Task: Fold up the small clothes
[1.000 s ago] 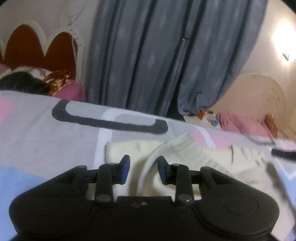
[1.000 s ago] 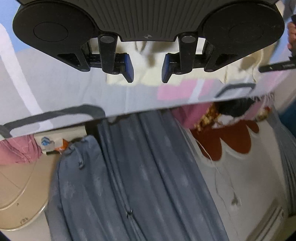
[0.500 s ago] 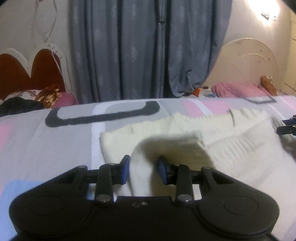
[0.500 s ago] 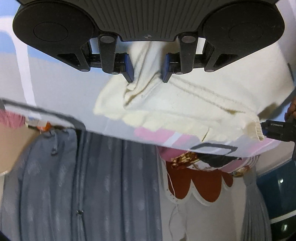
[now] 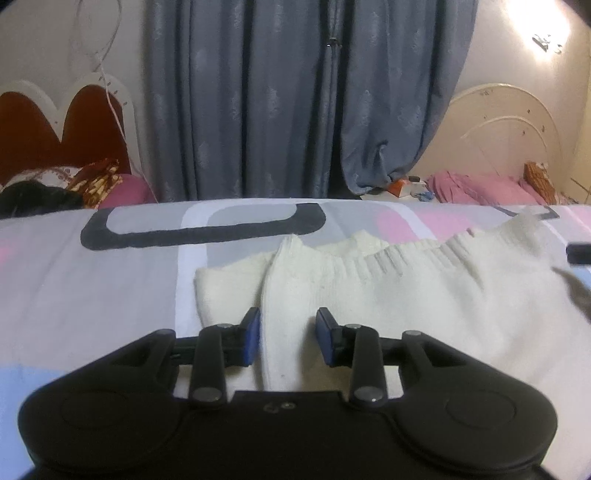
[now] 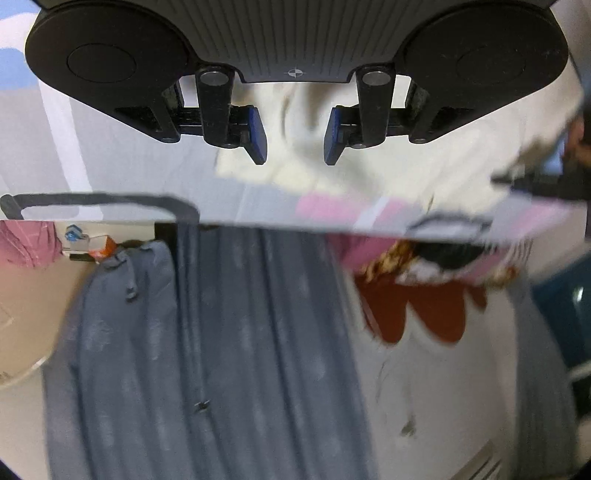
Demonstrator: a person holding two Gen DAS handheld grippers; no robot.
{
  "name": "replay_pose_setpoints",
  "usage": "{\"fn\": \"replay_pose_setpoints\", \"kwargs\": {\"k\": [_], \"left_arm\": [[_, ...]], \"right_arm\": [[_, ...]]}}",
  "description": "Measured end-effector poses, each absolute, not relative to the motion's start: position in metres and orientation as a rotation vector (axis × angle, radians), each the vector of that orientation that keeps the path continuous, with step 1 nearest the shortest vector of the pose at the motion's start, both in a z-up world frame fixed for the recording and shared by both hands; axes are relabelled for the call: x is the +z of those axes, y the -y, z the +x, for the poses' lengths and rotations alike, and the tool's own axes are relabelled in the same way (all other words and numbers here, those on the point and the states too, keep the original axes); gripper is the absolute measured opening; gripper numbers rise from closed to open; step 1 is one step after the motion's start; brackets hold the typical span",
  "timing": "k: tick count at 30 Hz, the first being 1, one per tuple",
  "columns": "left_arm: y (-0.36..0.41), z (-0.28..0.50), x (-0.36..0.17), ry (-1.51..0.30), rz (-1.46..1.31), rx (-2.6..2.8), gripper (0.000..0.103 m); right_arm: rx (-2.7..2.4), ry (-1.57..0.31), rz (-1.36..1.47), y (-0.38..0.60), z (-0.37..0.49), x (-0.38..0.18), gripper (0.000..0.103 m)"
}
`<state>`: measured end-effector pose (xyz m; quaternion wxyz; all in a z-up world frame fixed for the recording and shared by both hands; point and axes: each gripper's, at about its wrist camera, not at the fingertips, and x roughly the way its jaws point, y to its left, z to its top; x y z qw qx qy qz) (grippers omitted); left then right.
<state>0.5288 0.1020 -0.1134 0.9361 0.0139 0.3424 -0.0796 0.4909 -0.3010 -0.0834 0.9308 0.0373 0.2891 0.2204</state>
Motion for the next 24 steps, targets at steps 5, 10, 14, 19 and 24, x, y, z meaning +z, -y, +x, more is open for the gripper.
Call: {"fn": "replay_pose_setpoints", "kwargs": {"k": [5,10,14,19,24], "left_arm": [[-0.101,0.536,-0.111,-0.717,-0.002,-0.144,0.032],[-0.103,0.544,-0.11,-0.745,-0.03,-0.146,0.03],[-0.106,0.544,-0.11,-0.737,-0.057,-0.156,0.003],[-0.107,0.526,-0.096,-0.573,-0.063,-0.109,0.003],[-0.1,0.545,-0.107,-0.638,-0.028,-0.09,0.003]], "right_arm": [[0.412,-0.608,0.116,0.291,0.507,-0.094,0.034],[0.38,-0.682,0.087,0.276,0.528,-0.106,0.034],[0.389,-0.672,0.04,0.267,0.525,-0.109,0.015],[0.353,-0.571,0.022,0.271,0.509,-0.094,0.002],[0.312,-0.547,0.03,0.28,0.507,-0.092,0.002]]}}
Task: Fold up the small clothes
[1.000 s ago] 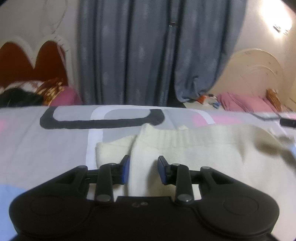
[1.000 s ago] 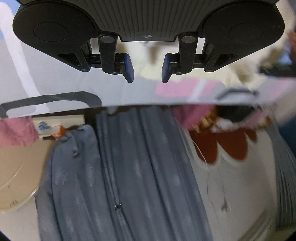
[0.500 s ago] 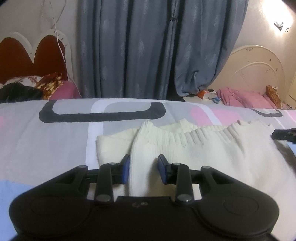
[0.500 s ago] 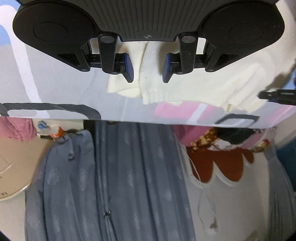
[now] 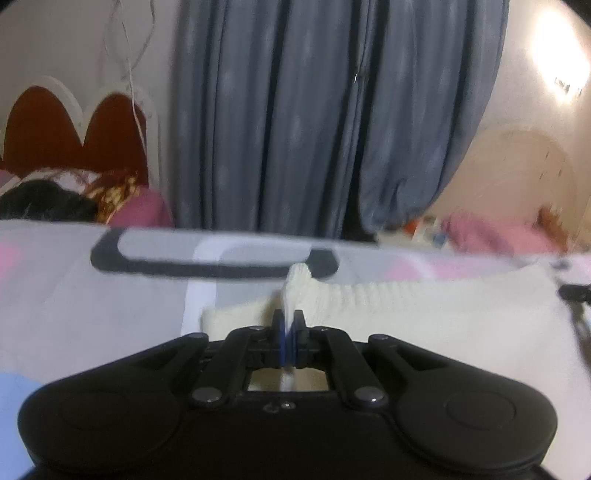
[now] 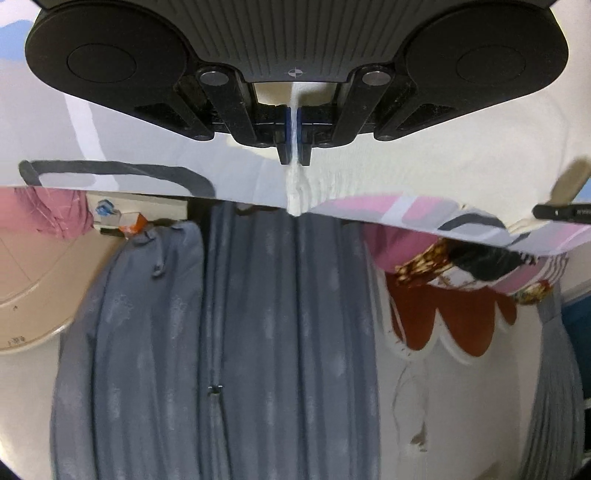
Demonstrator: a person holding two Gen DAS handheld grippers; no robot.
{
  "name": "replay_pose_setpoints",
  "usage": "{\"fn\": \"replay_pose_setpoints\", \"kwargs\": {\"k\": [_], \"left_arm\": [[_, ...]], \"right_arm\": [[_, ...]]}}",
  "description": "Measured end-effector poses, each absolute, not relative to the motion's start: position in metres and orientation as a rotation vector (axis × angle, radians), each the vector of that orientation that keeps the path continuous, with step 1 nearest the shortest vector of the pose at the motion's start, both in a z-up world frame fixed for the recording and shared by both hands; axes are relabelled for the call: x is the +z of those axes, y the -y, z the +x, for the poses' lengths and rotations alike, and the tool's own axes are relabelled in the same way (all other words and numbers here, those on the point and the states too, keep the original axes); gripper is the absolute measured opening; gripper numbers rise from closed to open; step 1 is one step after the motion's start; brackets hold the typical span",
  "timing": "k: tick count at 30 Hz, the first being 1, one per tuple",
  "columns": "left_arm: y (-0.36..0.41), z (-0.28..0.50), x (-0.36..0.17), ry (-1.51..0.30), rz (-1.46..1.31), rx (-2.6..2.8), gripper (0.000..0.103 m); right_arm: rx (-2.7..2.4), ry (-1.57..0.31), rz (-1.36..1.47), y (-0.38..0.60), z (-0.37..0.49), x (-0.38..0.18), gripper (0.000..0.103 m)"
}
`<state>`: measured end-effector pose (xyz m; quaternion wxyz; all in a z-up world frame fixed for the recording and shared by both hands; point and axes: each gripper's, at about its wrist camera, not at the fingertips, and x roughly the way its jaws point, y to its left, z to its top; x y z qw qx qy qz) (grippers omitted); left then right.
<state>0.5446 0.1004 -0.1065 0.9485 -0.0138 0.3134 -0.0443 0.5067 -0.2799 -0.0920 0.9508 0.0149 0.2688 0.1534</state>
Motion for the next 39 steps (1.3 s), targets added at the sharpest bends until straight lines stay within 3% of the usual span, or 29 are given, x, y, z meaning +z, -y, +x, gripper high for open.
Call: {"fn": "replay_pose_setpoints", "kwargs": {"k": [4,6,7,10,12,13,19,21,23,27,29,32,39], "left_arm": [[-0.098,0.553,-0.123,-0.689,-0.01,-0.079,0.011],[-0.101,0.547,-0.114,-0.678,-0.021,-0.048,0.037],[-0.1,0.538,-0.107,-0.638,-0.01,-0.024,0.059],[-0.079,0.519,-0.088,-0.525,0.039,-0.071,0.077],[-0.056,0.524,-0.085,-0.548,0.023,-0.154,0.079],[-0.041,0.528,-0.086,-0.576,0.019,-0.199,0.079],[-0.008,0.534,-0.115,-0.659,0.14,-0.208,0.08],[-0.034,0.529,-0.123,-0.646,0.172,-0.138,0.091],[-0.068,0.522,-0.127,-0.647,0.092,-0.108,0.093],[-0.083,0.518,-0.124,-0.631,0.06,-0.086,0.089],[-0.072,0.51,-0.112,-0.603,0.085,-0.057,0.076],[-0.048,0.487,-0.095,-0.515,0.077,-0.139,0.088],[0.01,0.477,-0.124,-0.664,0.148,-0.245,0.084]], "right_arm": [[0.272,-0.685,0.026,0.278,0.521,-0.12,0.002],[0.257,-0.676,0.036,0.279,0.519,-0.113,0.002],[0.249,-0.665,0.044,0.28,0.516,-0.108,0.002],[0.266,-0.583,0.047,0.273,0.502,-0.089,0.009],[0.318,-0.585,0.056,0.256,0.505,-0.084,0.035],[0.347,-0.587,0.054,0.241,0.507,-0.083,0.038],[0.474,-0.675,-0.068,0.168,0.516,-0.1,0.038],[0.452,-0.656,-0.112,0.179,0.512,-0.105,0.038],[0.327,-0.658,-0.101,0.211,0.509,-0.107,0.038],[0.284,-0.683,0.022,0.261,0.511,-0.112,0.038],[0.271,-0.668,0.002,0.256,0.505,-0.102,0.038],[0.342,-0.599,-0.012,0.242,0.482,-0.083,0.038],[0.469,-0.659,-0.123,0.172,0.446,-0.102,0.038]]}}
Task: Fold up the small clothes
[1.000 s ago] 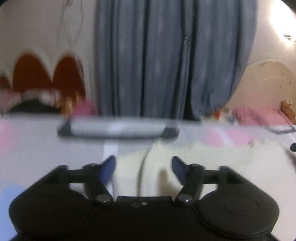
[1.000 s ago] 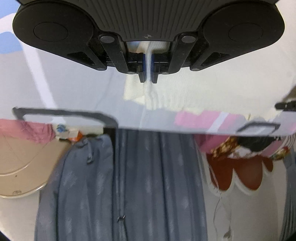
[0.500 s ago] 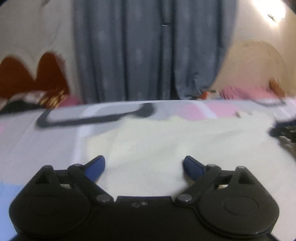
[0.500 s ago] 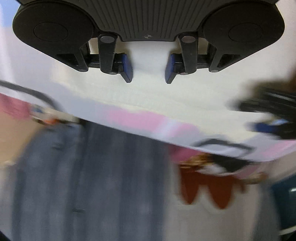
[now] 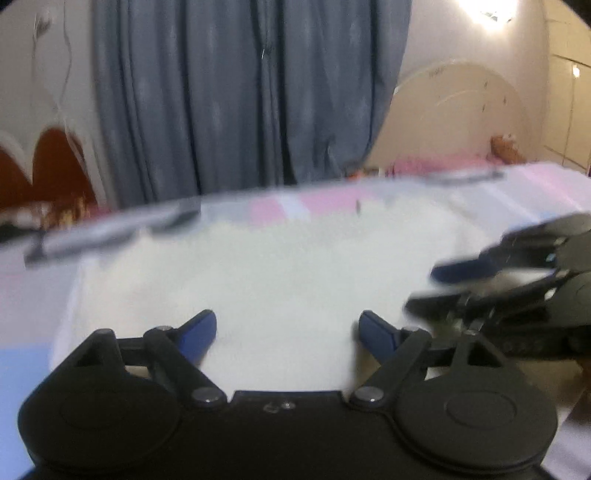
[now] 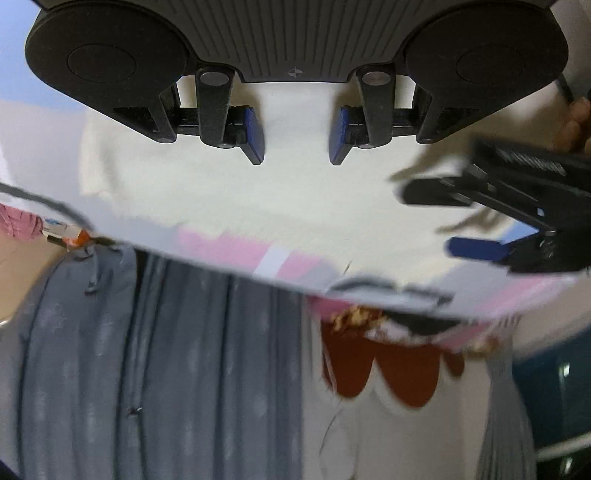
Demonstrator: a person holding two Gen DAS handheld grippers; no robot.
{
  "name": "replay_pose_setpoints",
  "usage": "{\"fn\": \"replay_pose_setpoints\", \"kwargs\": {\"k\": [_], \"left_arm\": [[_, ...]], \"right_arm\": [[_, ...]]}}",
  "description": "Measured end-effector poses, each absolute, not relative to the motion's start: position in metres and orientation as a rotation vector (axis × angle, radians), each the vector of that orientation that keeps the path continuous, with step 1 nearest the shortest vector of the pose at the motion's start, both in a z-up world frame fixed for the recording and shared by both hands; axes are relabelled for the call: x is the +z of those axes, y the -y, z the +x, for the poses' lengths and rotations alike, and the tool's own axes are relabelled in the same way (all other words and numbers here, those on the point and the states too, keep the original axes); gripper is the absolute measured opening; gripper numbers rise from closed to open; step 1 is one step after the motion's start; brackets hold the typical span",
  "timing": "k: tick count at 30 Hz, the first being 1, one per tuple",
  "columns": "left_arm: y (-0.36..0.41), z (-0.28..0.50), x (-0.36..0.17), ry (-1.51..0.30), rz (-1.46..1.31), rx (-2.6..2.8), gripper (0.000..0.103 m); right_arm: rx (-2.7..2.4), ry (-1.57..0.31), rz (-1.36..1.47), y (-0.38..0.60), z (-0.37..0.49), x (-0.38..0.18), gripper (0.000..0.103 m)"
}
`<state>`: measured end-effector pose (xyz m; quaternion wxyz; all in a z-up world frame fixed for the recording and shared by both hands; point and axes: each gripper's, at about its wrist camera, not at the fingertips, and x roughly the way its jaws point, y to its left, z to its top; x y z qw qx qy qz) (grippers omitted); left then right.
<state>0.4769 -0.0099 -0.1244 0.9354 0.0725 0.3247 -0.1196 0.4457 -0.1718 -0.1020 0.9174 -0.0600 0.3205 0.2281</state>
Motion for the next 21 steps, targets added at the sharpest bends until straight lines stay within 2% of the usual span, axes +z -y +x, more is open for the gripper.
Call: {"fn": "replay_pose_setpoints", "kwargs": {"k": [3,5,10,15,17,21], "left_arm": [[-0.006,0.465,-0.122,-0.642,0.104,-0.236,0.084],[-0.011,0.46,-0.118,-0.626,0.077,-0.225,0.088],[-0.022,0.463,-0.127,-0.669,0.11,-0.178,0.088],[-0.07,0.448,-0.124,-0.696,0.12,-0.066,0.088],[-0.074,0.441,-0.114,-0.692,0.066,-0.047,0.079],[-0.039,0.407,-0.093,-0.61,0.064,-0.124,0.086]], "right_arm": [[0.457,-0.654,-0.139,0.175,0.439,-0.103,0.038],[0.448,-0.646,-0.139,0.18,0.432,-0.094,0.038],[0.439,-0.659,-0.169,0.171,0.432,-0.107,0.038],[0.283,-0.705,-0.076,0.229,0.436,-0.101,0.038],[0.287,-0.73,-0.032,0.236,0.431,-0.095,0.038],[0.39,-0.671,0.026,0.208,0.391,-0.066,0.038]]}}
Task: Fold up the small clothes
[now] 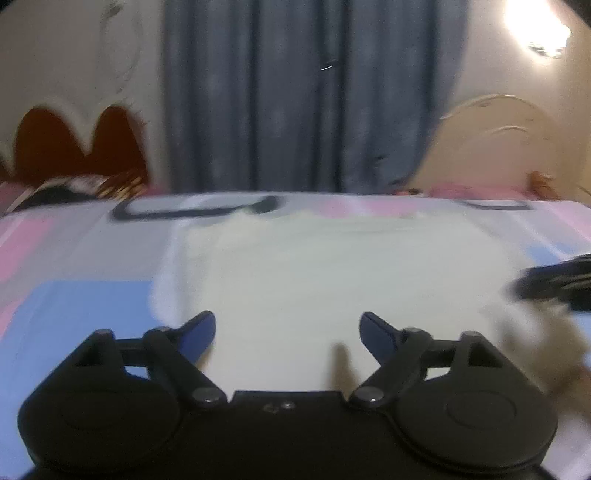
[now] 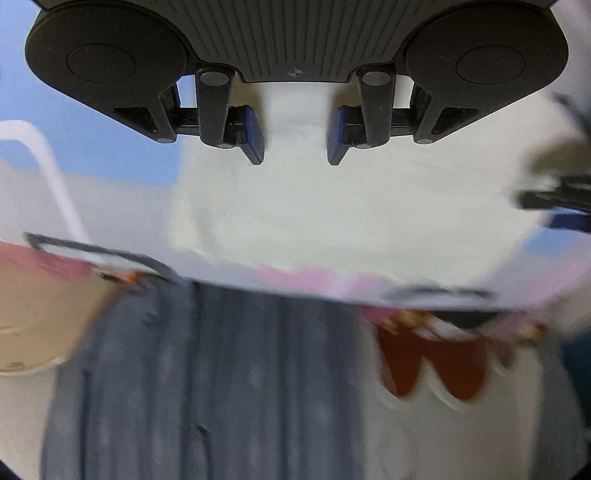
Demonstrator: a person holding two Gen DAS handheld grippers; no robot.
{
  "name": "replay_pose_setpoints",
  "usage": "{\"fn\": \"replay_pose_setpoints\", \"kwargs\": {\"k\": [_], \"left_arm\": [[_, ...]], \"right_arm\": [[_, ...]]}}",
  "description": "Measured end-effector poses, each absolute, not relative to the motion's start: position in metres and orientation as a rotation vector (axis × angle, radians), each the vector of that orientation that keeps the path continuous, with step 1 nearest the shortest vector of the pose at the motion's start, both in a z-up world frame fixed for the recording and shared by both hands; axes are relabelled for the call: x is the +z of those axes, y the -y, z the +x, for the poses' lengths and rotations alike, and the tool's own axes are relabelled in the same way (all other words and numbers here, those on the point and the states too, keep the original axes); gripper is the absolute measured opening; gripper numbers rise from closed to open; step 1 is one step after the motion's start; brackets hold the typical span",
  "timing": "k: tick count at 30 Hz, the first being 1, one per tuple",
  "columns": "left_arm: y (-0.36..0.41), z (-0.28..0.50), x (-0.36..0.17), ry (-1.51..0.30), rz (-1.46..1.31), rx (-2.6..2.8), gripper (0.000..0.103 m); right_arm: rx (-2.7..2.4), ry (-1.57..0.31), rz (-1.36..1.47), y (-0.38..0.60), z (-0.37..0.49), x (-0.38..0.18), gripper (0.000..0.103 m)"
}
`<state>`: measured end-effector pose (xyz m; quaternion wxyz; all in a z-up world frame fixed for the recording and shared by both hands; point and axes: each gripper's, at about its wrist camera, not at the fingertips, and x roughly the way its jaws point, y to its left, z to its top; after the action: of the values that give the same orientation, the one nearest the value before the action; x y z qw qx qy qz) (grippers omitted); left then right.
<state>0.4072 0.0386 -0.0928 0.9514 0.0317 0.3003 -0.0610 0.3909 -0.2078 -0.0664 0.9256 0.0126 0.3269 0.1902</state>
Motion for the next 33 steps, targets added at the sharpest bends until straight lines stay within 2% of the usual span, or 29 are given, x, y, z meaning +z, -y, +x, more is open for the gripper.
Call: {"fn": "replay_pose_setpoints", "kwargs": {"k": [3,5,7,11,13,15,16,17,18,20,21,25,26,28,31,33], "left_arm": [[-0.003,0.387,-0.099,-0.614,0.133,-0.188,0.087],[0.007,0.386,-0.109,-0.646,0.16,-0.173,0.082],[0.004,0.385,-0.12,-0.689,0.127,-0.176,0.08],[-0.005,0.381,-0.128,-0.718,0.121,-0.168,0.082],[-0.019,0.379,-0.127,-0.726,0.103,-0.15,0.082],[-0.046,0.374,-0.126,-0.736,0.026,-0.112,0.082],[-0.055,0.372,-0.125,-0.737,0.016,-0.098,0.082],[-0.058,0.37,-0.124,-0.738,0.024,-0.092,0.082],[-0.058,0.37,-0.124,-0.74,0.031,-0.092,0.082],[-0.05,0.369,-0.117,-0.743,0.034,-0.081,0.072],[-0.047,0.368,-0.111,-0.731,0.027,-0.086,0.071],[-0.036,0.365,-0.11,-0.729,0.032,-0.099,0.072],[-0.037,0.368,-0.119,-0.774,0.033,-0.086,0.074],[-0.04,0.367,-0.124,-0.753,0.024,-0.084,0.074],[-0.043,0.363,-0.118,-0.755,0.011,-0.068,0.071],[-0.046,0.362,-0.121,-0.762,0.003,-0.063,0.073]], "right_arm": [[0.471,-0.686,0.016,0.18,0.359,-0.066,0.038],[0.493,-0.729,-0.002,0.163,0.347,-0.076,0.038],[0.476,-0.76,-0.017,0.154,0.343,-0.086,0.037],[0.472,-0.736,-0.109,0.149,0.333,-0.088,0.037],[0.452,-0.73,-0.154,0.155,0.33,-0.087,0.029],[0.362,-0.744,-0.163,0.181,0.331,-0.09,0.009],[0.321,-0.753,-0.151,0.196,0.329,-0.092,0.002],[0.283,-0.759,-0.144,0.211,0.328,-0.094,0.0],[0.26,-0.771,-0.132,0.225,0.328,-0.095,0.0],[0.279,-0.783,-0.107,0.232,0.331,-0.091,0.0],[0.28,-0.778,-0.122,0.23,0.331,-0.087,0.0],[0.258,-0.713,-0.073,0.229,0.329,-0.069,0.0],[0.248,-0.722,-0.072,0.23,0.33,-0.072,0.0],[0.212,-0.803,-0.086,0.234,0.336,-0.094,0.0],[0.208,-0.79,-0.048,0.237,0.335,-0.088,0.0],[0.198,-0.715,-0.011,0.241,0.328,-0.076,0.0]]}}
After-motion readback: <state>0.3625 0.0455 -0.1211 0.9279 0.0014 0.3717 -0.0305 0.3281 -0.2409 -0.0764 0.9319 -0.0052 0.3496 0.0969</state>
